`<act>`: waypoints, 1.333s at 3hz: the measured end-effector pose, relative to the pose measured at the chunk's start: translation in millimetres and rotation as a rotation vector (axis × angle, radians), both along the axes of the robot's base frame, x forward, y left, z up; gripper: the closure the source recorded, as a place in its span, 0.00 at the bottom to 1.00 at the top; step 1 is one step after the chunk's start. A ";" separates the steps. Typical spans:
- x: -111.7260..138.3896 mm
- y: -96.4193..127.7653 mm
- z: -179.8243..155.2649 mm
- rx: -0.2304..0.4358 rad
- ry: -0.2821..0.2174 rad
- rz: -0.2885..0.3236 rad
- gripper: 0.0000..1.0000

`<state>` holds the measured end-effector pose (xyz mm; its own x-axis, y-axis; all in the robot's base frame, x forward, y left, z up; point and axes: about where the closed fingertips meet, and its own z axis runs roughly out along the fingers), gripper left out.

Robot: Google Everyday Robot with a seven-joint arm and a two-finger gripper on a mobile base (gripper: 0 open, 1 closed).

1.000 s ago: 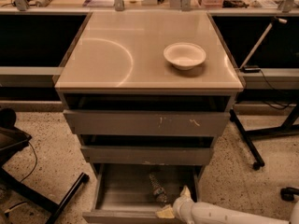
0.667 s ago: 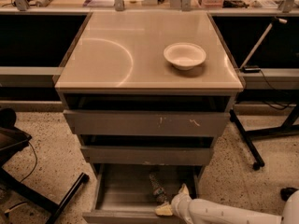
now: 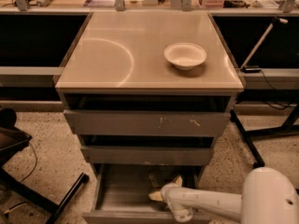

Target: Pick water bottle from bottom drawer and place on counter

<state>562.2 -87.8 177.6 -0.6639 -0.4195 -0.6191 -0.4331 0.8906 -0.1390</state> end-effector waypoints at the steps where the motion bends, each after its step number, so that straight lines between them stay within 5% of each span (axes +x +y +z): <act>1: 6.3 -8.8 0.6 -0.036 -0.013 -0.027 0.00; 3: -14.6 8.0 -44.0 0.035 0.085 0.022 0.00; 4: -14.6 8.0 -44.1 0.035 0.085 0.022 0.00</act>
Offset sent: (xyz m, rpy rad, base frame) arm -0.0148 0.0038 -0.0429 0.0848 0.0932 0.0184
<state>547.7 -79.8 133.5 -0.7055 -0.4140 -0.5752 -0.4619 0.8842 -0.0698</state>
